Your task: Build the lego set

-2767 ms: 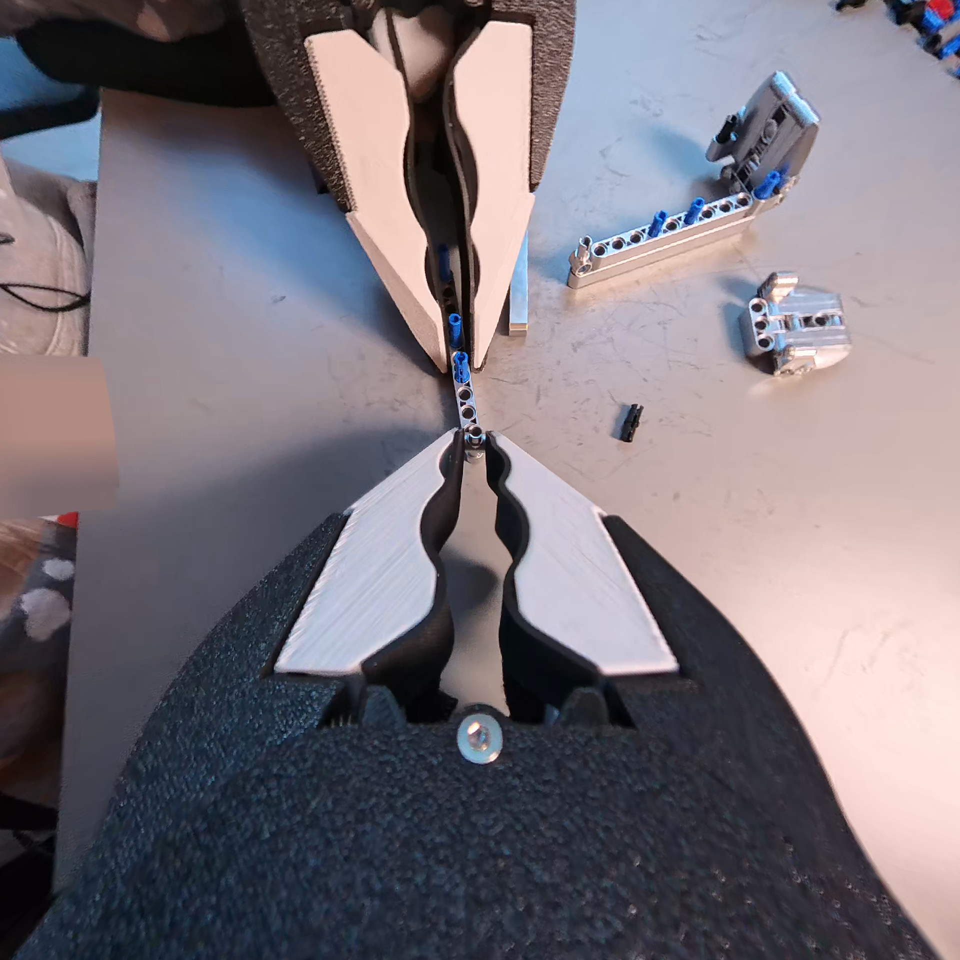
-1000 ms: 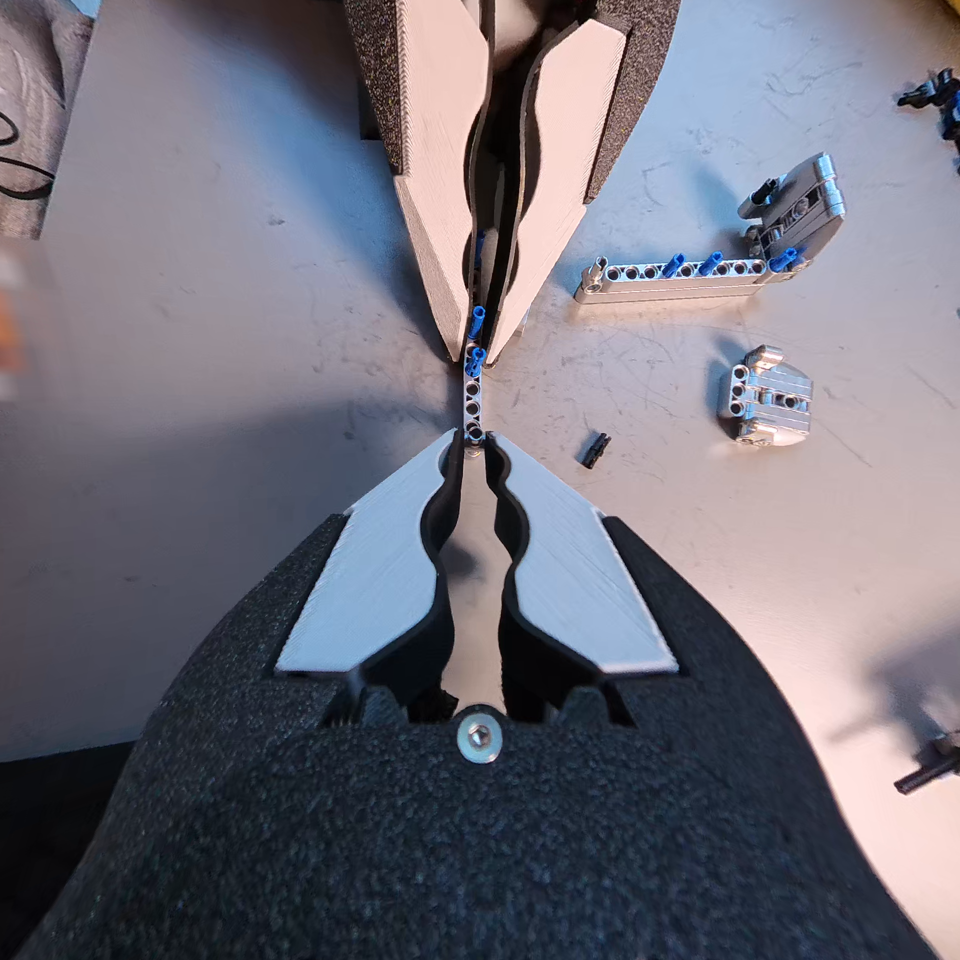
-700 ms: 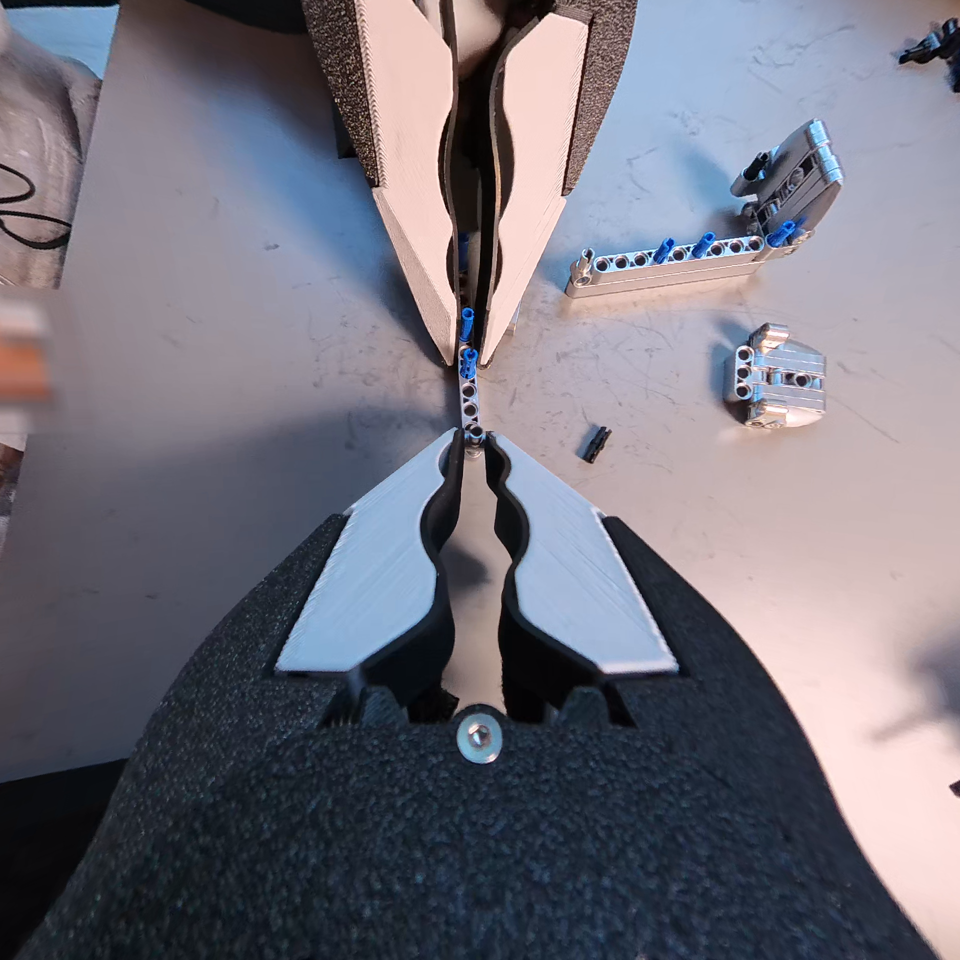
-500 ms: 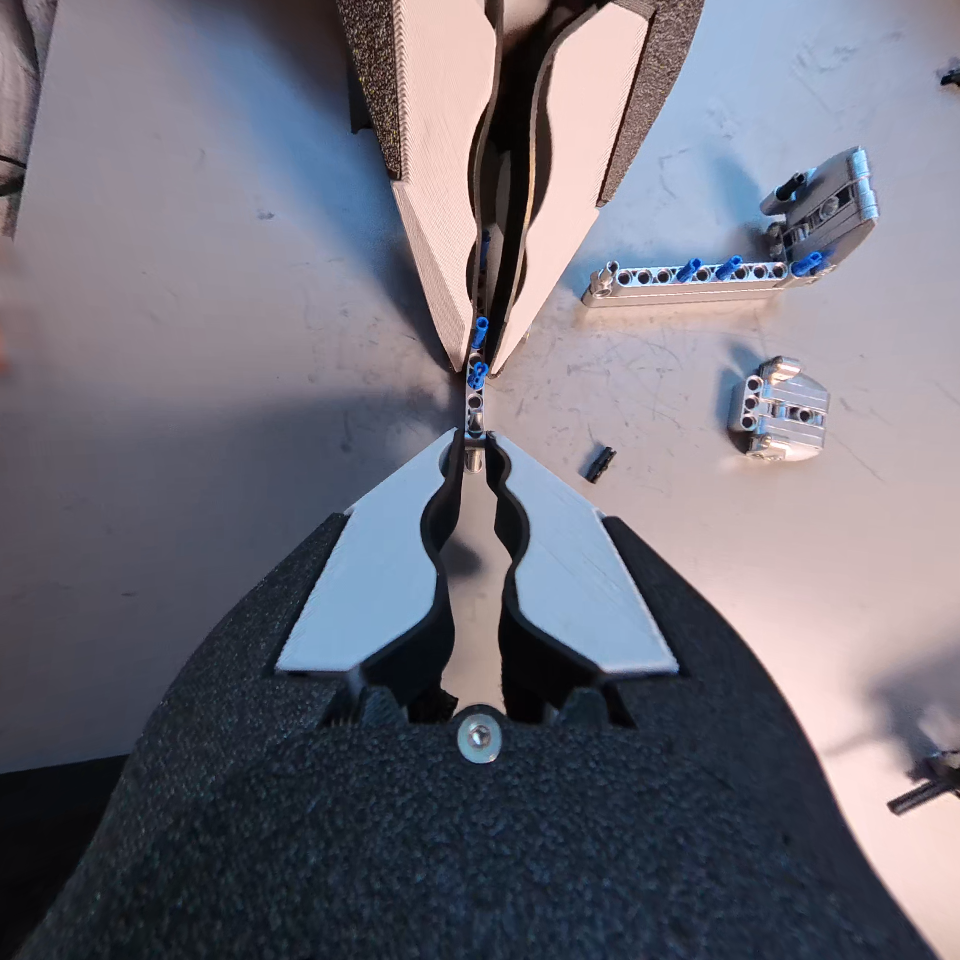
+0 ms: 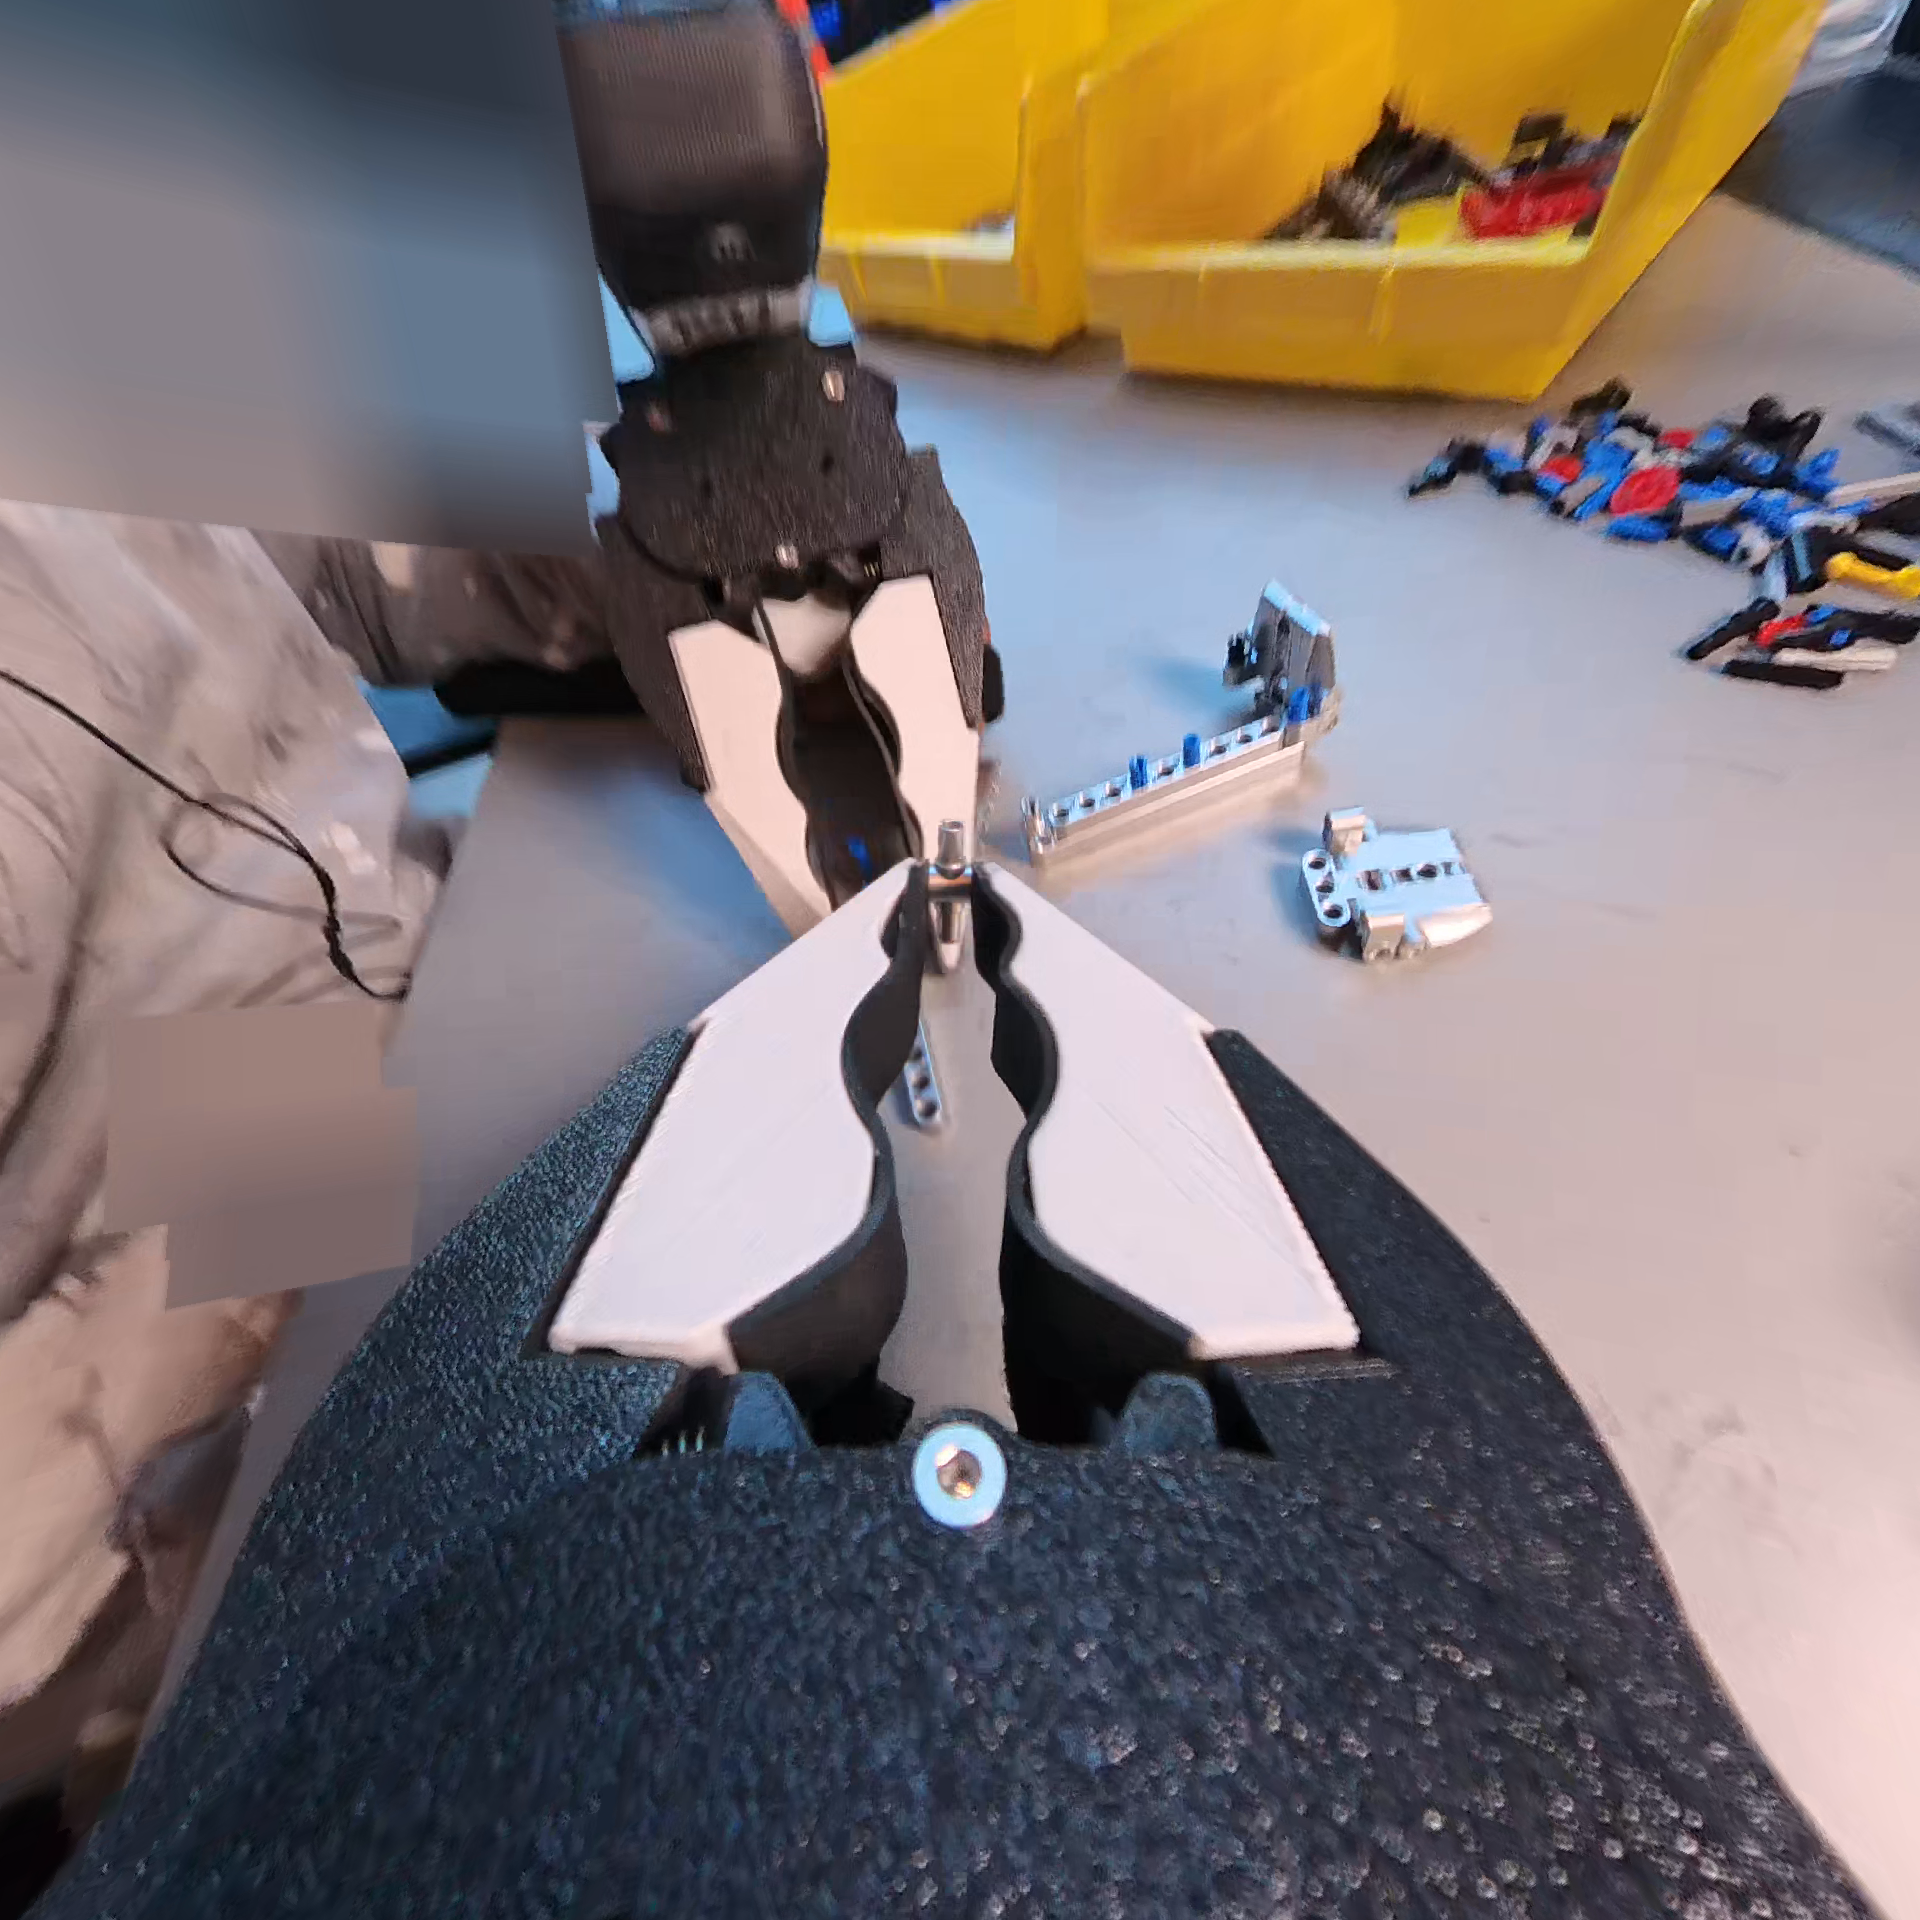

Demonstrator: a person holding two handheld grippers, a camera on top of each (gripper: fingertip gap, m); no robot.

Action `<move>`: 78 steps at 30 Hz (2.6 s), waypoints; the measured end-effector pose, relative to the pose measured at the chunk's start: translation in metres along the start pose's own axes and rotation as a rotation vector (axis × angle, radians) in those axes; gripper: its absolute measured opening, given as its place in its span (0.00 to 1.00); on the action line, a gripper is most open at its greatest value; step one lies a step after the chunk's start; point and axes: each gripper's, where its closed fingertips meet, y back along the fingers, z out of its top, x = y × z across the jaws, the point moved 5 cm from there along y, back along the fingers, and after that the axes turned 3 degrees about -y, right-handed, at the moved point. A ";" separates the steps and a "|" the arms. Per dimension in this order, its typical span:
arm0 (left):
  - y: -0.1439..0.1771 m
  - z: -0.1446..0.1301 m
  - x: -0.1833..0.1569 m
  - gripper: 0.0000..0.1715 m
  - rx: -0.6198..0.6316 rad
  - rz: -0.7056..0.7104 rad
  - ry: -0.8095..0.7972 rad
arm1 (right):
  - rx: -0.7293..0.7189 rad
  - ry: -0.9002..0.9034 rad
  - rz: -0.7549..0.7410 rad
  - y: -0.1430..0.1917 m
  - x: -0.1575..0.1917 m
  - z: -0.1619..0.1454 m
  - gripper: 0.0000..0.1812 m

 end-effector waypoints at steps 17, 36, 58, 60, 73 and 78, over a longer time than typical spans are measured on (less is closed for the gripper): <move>0.060 0.057 -0.003 0.01 -0.558 -0.042 0.049 | -0.376 -0.048 0.083 -0.019 0.030 0.037 0.04; 0.021 0.028 -0.004 0.03 -0.221 0.025 -0.059 | 0.268 0.264 -0.061 -0.005 0.022 -0.002 0.03; -0.005 -0.001 -0.001 0.03 0.029 0.067 -0.080 | 0.509 0.322 -0.102 -0.010 0.011 -0.042 0.03; -0.005 -0.001 -0.001 0.03 0.029 0.068 -0.081 | 0.547 0.349 -0.117 -0.012 0.011 -0.040 0.03; -0.004 -0.001 0.001 0.03 0.036 0.060 -0.030 | 0.772 0.409 -0.197 -0.019 0.014 -0.033 0.03; -0.004 -0.001 0.001 0.03 0.038 0.056 -0.019 | 0.806 0.424 -0.210 -0.021 0.015 -0.032 0.03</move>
